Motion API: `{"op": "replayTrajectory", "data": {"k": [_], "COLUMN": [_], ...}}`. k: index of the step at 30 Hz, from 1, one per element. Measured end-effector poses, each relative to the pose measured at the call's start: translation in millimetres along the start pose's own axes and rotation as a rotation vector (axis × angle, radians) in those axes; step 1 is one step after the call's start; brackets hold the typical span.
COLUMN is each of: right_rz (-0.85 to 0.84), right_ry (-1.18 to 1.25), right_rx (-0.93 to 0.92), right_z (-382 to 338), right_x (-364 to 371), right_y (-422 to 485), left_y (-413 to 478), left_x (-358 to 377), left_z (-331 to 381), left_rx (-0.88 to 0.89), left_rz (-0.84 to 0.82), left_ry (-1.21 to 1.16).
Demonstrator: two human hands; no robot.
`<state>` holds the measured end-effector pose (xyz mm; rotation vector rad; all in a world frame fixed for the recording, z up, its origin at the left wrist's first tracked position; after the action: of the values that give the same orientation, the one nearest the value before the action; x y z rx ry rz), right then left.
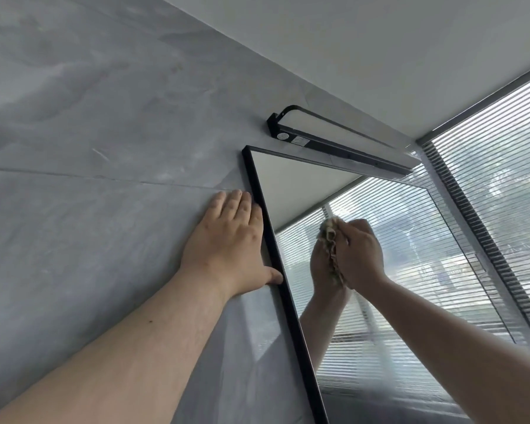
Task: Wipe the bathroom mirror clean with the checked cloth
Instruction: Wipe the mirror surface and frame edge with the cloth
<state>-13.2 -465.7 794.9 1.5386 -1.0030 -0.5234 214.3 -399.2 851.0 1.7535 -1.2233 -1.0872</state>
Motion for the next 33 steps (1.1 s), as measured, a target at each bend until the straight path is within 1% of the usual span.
{"op": "replayTrajectory", "data": {"k": [4,6,9,11,14,16,20,22,25,27,30,33], "right_rz": [0.046,0.048,-0.004,-0.039,-0.046,-0.046,0.051,0.068,0.06,0.038,-0.003,-0.009], "right_ry": [0.069,0.113,0.115,0.125,0.135,0.126,0.15,0.16,0.143,0.172,0.199,0.193], "right_rx": [0.031,0.003,-0.148,-0.261,-0.403,-0.387,-0.218,-0.139,-0.107,-0.155,-0.344,-0.397], "right_z": [-16,-32,-67,-93,-115,-108,-58,-37,-33,-50,-91,-107], "right_x": [8,13,24,34,46,50,44,44,43,44,51,52], "right_y": [23,31,44,54,73,90,122,132,137,132,115,113], "left_y": [1,10,42,58,68,69,71,71,73,72,70,69], "left_x": [-6,-15,-31,-31,-23,-21,-19,-18,-19,-20,-20,-21], "left_z": [1,-3,-16,-21,-18,-19,-21,-20,-20,-19,-20,-19], "left_rx": [0.013,0.034,0.012,-0.013,-0.007,-0.003,0.004,0.009,0.009,0.012,0.004,-0.006], "left_rz": [-0.045,-0.044,-0.057,-0.066,0.013,0.038,0.061,0.078,0.086,0.076,0.066,0.039], "left_ry": [0.024,0.032,0.028,0.068,0.082,0.054,0.042,0.05,0.047,0.054,0.053,0.051]}}
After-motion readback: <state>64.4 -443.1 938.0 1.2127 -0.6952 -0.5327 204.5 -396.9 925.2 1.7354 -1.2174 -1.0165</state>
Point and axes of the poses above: each hand's wrist, its own y-axis towards the middle knuckle, its own x-axis out of the palm, z = x × y, the point moved 6 cm from there along y, towards the middle knuckle, and after that the axes turned 14 degrees about -x, right-handed, at the moved point
